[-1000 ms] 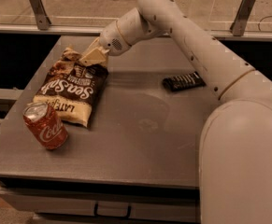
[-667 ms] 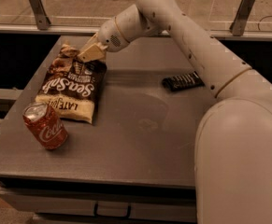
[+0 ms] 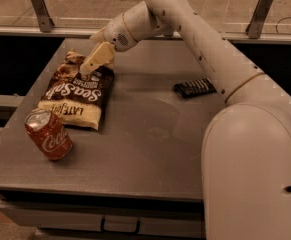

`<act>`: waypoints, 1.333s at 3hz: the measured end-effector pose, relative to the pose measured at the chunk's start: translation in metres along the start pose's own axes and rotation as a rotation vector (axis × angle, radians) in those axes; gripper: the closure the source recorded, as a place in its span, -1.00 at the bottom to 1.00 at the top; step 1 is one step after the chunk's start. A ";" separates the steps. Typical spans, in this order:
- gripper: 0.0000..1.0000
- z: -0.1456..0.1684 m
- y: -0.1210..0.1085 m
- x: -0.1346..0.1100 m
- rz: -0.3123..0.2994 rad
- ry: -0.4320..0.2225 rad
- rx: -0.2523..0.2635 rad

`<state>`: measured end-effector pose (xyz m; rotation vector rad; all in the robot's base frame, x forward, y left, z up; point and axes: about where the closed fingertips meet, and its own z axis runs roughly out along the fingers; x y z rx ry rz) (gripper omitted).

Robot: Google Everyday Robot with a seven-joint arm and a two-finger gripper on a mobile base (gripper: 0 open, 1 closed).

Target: Move brown chip bag near coke can

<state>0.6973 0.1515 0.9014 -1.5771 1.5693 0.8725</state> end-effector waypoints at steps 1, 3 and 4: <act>-1.00 -0.017 -0.008 0.006 0.019 -0.017 0.063; -1.00 -0.169 -0.035 0.030 0.013 -0.083 0.494; -1.00 -0.287 -0.048 0.020 -0.092 -0.112 0.746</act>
Offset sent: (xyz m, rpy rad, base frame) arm 0.0499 -0.2030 0.0511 0.1461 -0.2255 -0.5913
